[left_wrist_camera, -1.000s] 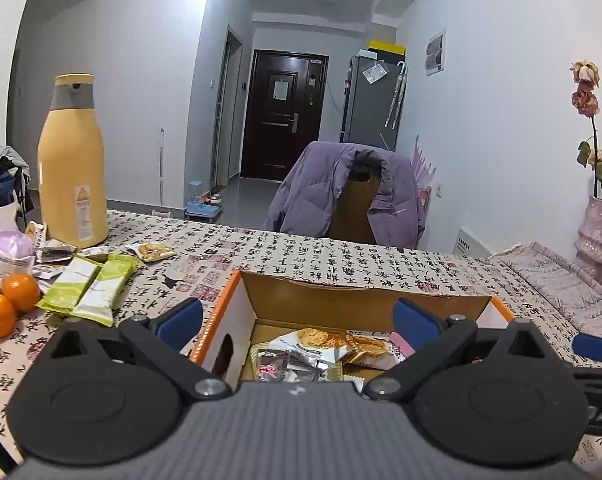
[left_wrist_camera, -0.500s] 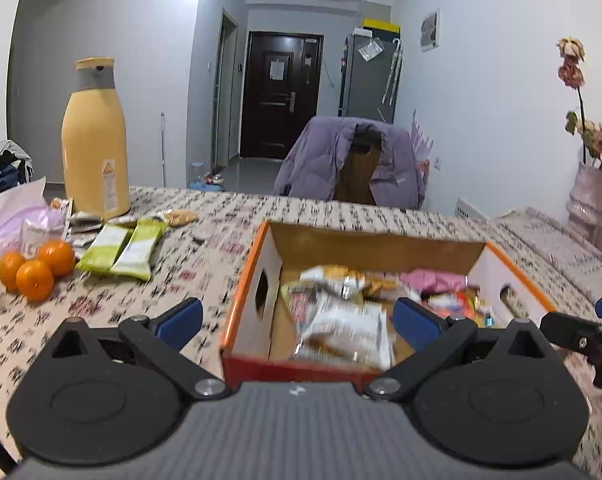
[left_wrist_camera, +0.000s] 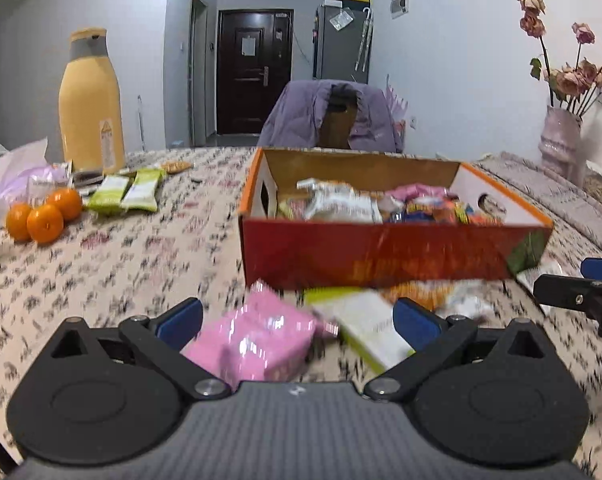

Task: Organize snacks
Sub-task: 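Withdraw both tools from the box back toward the snack pile, then grasp a white packet with the right gripper while the left gripper grasps a pink packet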

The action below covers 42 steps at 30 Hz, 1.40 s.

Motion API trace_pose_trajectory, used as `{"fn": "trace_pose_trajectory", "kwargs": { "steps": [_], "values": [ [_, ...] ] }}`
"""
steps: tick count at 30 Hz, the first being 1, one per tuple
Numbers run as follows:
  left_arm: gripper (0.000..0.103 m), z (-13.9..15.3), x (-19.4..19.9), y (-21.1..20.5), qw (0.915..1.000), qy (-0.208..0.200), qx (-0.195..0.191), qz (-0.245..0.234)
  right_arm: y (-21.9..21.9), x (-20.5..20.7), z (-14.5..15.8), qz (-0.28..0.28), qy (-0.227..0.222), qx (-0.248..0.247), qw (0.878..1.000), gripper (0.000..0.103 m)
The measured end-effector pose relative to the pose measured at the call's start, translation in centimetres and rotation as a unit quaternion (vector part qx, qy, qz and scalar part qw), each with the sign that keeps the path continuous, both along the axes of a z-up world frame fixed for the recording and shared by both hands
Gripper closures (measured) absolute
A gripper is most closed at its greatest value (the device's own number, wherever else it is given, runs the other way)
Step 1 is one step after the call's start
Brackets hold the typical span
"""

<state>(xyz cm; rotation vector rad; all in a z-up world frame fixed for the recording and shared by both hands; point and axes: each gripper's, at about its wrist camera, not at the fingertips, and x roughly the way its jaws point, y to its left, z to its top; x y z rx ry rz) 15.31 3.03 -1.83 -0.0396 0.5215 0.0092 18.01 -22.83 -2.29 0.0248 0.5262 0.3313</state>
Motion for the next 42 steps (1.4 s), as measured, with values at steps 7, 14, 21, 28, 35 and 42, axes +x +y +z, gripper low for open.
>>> {"fn": "trace_pose_trajectory", "kwargs": {
  "steps": [7, 14, 21, 28, 35, 42],
  "values": [
    [0.0, -1.1, -1.6, 0.6, 0.9999, -0.005, 0.009, -0.004, 0.8, -2.2, -1.4, 0.016, 0.017, -0.012, 1.0, 0.0],
    [0.0, -1.3, -2.2, 1.1, 0.9998, -0.013, 0.005, -0.011, 1.9, -2.8, -1.8, 0.014, 0.026, -0.019, 0.999, 0.0],
    [0.0, -1.4, -2.2, 1.0, 0.9998, -0.013, -0.001, -0.012, 3.2, -1.8, -2.2, 0.006, 0.035, -0.031, 0.999, 0.002],
    [0.0, -1.5, -2.2, 1.3, 0.9998, -0.011, -0.011, -0.009, 4.7, -0.8, -2.6, 0.013, 0.045, -0.036, 0.998, 0.017],
    [0.0, -1.6, -2.2, 1.3, 0.9998, -0.009, -0.014, -0.012, 5.4, -0.2, -3.2, 0.016, 0.057, -0.047, 0.997, 0.046],
    [0.0, -1.6, -2.0, 1.2, 0.9999, -0.003, -0.011, -0.008, 6.1, -0.6, -3.2, 0.042, 0.051, -0.06, 0.996, 0.062]
  ]
}}
